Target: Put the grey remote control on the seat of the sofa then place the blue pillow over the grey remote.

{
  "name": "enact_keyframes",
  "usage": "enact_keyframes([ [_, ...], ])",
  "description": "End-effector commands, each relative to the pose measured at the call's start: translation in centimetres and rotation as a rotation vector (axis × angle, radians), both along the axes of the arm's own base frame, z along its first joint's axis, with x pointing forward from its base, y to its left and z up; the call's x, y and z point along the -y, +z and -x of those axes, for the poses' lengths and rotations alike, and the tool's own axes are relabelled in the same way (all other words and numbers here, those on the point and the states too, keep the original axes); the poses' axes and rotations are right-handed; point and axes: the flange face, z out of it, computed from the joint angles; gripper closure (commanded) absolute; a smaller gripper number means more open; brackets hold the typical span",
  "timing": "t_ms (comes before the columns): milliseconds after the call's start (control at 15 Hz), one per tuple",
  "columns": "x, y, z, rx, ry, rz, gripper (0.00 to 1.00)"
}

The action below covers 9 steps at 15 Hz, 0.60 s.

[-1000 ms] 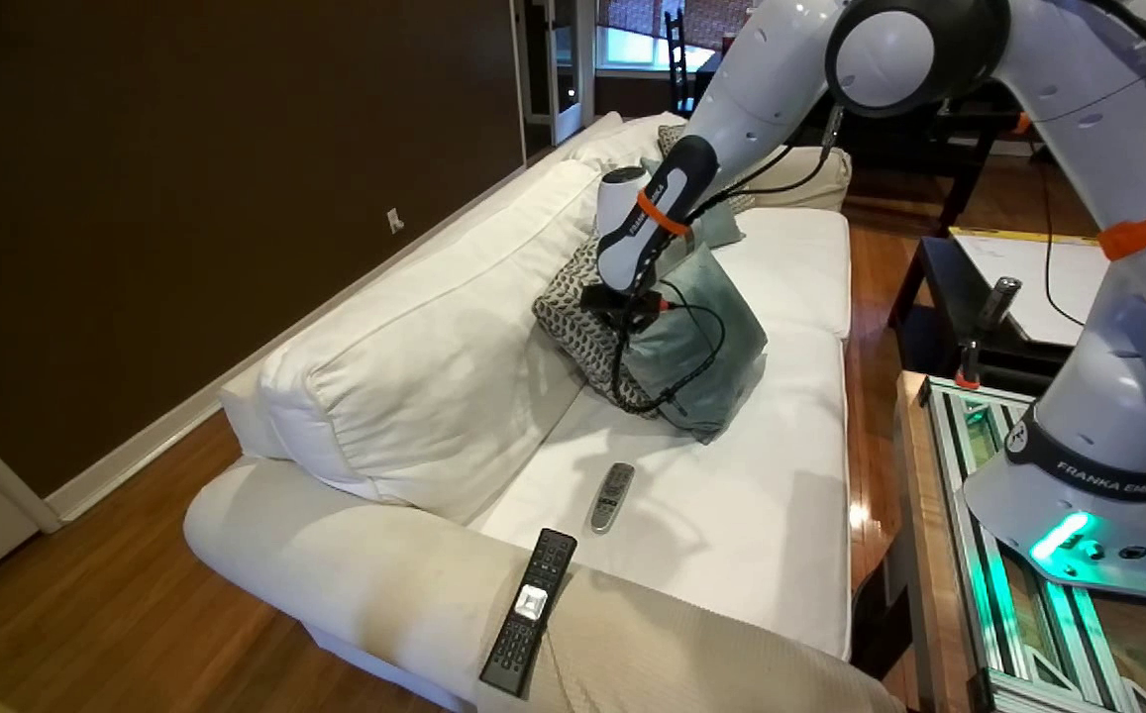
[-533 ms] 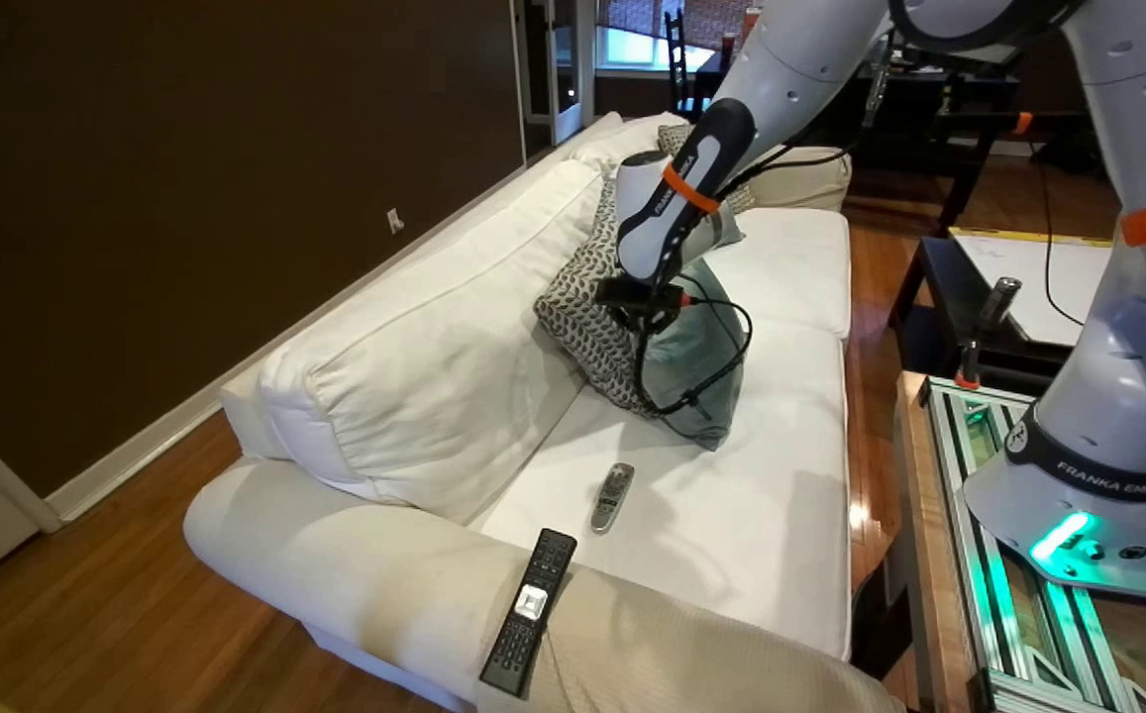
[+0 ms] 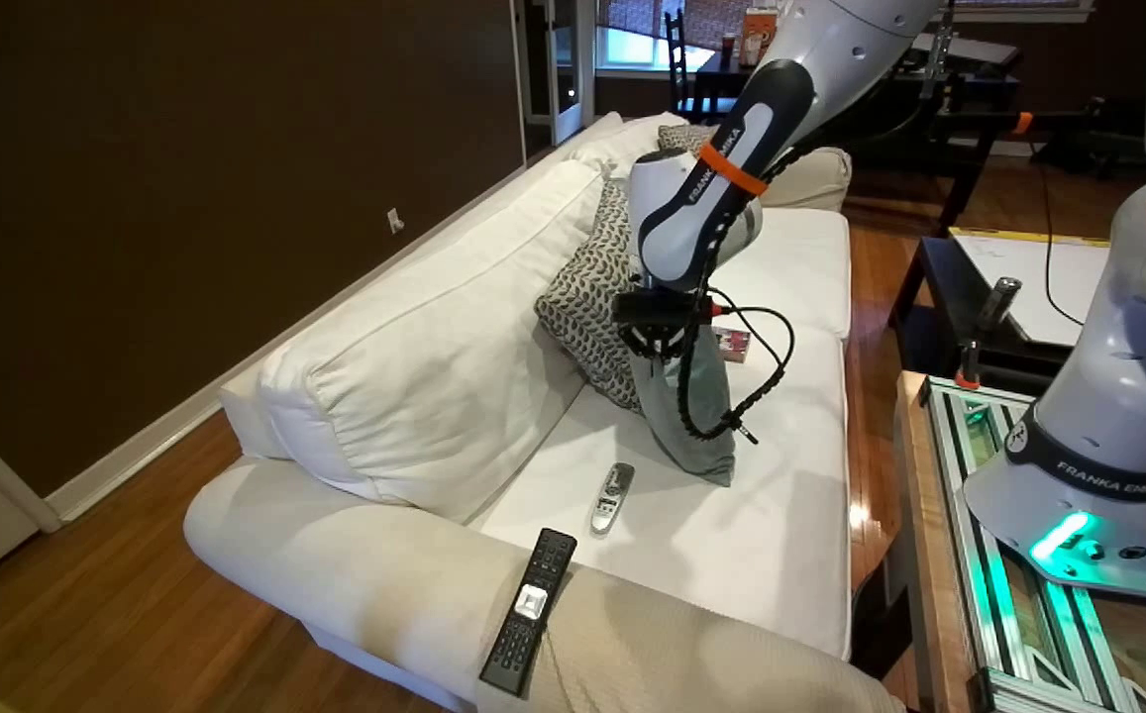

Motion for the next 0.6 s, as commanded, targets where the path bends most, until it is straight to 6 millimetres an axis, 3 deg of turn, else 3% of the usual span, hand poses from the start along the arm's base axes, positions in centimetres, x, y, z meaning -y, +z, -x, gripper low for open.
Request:
enact_keyframes([
  [0,-4.0,1.5,1.3,-0.037,0.097,-0.107,0.98],
  [333,-8.2,1.3,0.5,-0.067,0.255,-0.227,0.98],
  [533,-9.3,1.0,-0.8,-0.045,0.310,-0.220,0.98],
])
